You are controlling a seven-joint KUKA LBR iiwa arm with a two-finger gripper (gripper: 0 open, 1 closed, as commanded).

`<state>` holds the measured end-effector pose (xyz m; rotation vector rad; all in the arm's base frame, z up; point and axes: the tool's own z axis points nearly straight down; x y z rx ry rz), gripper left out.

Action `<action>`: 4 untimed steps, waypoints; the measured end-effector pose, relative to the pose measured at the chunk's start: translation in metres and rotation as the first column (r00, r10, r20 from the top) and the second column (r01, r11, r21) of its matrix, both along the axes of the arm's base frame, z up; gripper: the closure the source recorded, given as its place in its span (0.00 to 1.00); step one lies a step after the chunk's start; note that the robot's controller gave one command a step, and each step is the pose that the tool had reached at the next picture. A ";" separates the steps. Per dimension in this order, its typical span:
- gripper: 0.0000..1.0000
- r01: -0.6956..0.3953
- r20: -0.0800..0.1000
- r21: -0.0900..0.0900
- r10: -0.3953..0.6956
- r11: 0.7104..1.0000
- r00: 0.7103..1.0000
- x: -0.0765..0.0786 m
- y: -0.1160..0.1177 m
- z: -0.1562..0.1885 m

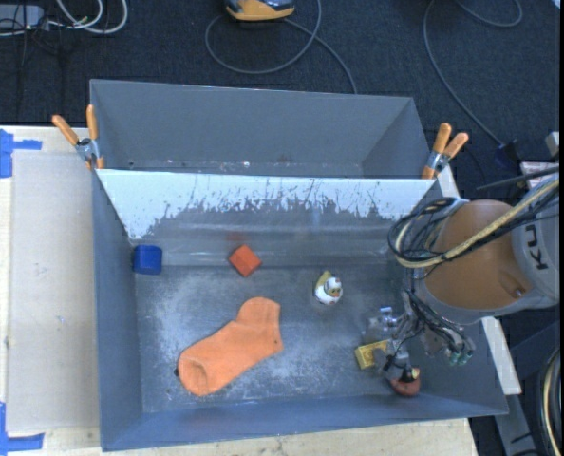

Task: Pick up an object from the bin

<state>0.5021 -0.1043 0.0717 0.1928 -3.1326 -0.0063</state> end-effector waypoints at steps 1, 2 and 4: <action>1.00 -0.001 0.000 0.000 0.001 1.000 1.000 0.000 0.000 0.003; 1.00 -0.002 0.001 0.000 0.002 1.000 1.000 0.000 0.000 0.008; 1.00 -0.004 -0.001 0.001 0.004 1.000 1.000 0.000 0.001 0.025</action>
Offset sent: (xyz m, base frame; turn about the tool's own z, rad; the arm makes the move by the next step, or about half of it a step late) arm 0.0000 0.0000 0.0080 0.0000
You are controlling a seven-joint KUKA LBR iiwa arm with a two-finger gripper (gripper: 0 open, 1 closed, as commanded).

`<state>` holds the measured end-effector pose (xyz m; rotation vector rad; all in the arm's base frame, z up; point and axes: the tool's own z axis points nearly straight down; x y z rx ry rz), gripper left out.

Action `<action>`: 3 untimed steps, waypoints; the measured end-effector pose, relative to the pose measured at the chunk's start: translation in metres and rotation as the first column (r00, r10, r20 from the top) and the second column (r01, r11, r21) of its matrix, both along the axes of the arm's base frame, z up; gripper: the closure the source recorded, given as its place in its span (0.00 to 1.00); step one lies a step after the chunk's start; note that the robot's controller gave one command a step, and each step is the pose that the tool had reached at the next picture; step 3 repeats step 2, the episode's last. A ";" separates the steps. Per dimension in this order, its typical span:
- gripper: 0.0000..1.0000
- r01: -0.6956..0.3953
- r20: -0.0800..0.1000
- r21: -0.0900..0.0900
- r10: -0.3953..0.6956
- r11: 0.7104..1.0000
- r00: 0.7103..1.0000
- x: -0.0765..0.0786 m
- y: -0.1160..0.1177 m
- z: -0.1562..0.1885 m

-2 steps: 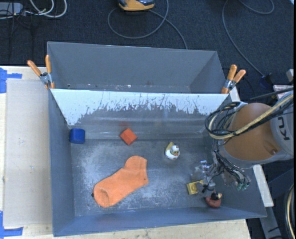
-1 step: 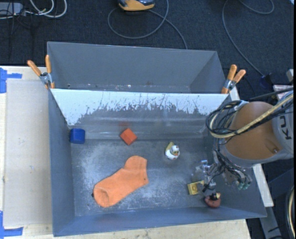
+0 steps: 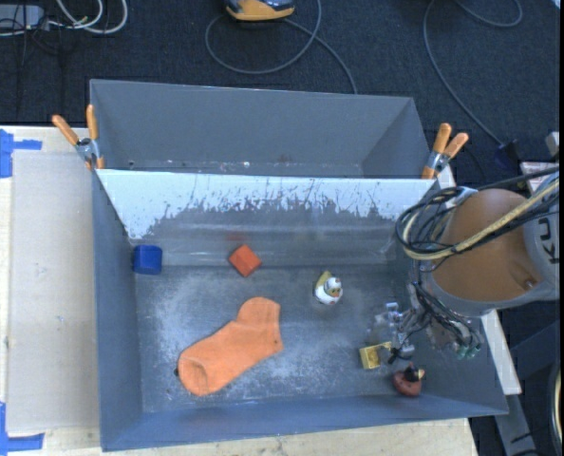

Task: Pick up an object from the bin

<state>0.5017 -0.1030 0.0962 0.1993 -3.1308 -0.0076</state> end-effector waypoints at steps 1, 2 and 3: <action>1.00 -0.001 -0.003 0.001 0.001 1.000 1.000 -0.001 0.000 0.015; 1.00 -0.002 0.000 0.000 0.002 1.000 1.000 0.000 0.000 0.027; 1.00 -0.002 0.000 0.000 0.002 1.000 1.000 0.000 0.000 0.027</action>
Offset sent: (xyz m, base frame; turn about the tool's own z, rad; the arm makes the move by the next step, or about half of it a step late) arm 0.0002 -0.0002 0.0242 0.0000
